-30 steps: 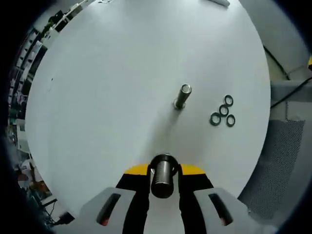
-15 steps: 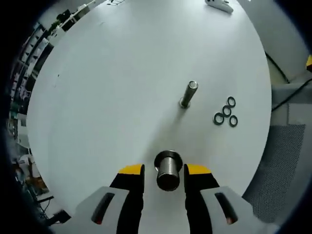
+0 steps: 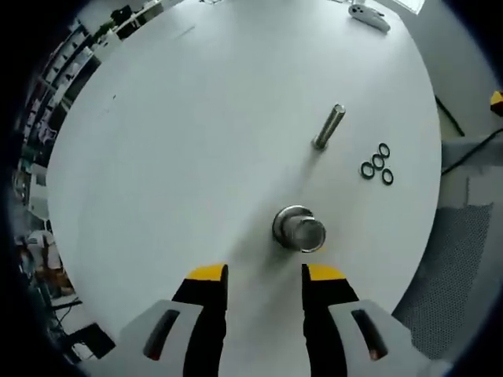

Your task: Place the washer onto the threaded stud by aligning its center hole with the stud, sliding it down to the base, and recovering from edge contact or off-axis alignment until the washer reaches the visible bottom stop.

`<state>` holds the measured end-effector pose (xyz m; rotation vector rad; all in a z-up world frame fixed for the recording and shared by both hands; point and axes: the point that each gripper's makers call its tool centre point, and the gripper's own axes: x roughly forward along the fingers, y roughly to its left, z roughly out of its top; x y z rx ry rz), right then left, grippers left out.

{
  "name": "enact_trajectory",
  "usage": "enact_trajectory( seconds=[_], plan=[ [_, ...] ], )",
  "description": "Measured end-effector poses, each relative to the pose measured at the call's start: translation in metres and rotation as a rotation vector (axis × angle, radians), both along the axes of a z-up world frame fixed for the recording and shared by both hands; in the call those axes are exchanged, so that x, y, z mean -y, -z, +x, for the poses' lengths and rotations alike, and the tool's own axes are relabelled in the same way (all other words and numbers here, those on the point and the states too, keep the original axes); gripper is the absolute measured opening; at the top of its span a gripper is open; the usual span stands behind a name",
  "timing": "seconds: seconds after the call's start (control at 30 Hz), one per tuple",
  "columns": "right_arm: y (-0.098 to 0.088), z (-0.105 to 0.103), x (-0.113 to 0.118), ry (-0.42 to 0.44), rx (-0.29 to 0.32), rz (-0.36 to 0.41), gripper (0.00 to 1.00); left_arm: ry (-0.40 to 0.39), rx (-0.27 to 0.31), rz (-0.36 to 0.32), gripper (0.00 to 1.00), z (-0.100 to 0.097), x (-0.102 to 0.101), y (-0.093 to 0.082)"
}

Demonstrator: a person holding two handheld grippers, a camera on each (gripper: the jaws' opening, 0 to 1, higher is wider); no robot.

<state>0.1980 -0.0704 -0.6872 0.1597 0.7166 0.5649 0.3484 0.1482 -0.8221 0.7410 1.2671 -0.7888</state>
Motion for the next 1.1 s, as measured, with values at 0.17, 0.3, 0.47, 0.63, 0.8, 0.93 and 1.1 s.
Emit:
enact_trajectory(
  seconds=[0.17, 0.3, 0.47, 0.63, 0.8, 0.93, 1.1],
  plan=[
    [0.000, 0.000, 0.000, 0.000, 0.002, -0.003, 0.38, -0.047, 0.010, 0.008, 0.36, 0.003, -0.016, -0.003],
    [0.000, 0.000, 0.000, -0.002, -0.001, -0.007, 0.38, -0.158, 0.053, -0.022, 0.36, 0.007, -0.030, -0.002],
    [0.000, -0.001, 0.000, -0.003, -0.001, -0.008, 0.38, -0.177, 0.054, -0.008, 0.36, 0.005, -0.047, 0.000],
    [0.001, -0.001, 0.001, 0.000, -0.002, -0.007, 0.38, -0.205, 0.044, -0.011, 0.34, 0.007, -0.053, -0.002],
    [0.001, -0.001, 0.001, 0.000, -0.006, -0.010, 0.38, -0.213, 0.050, -0.009, 0.34, 0.013, -0.056, 0.002],
    [0.002, -0.001, 0.001, 0.004, -0.008, -0.012, 0.38, -0.203, 0.052, -0.004, 0.33, 0.014, -0.052, 0.007],
    [0.002, 0.000, 0.002, 0.002, -0.009, -0.016, 0.38, -0.211, 0.066, 0.000, 0.33, 0.020, -0.056, 0.008]
  ],
)
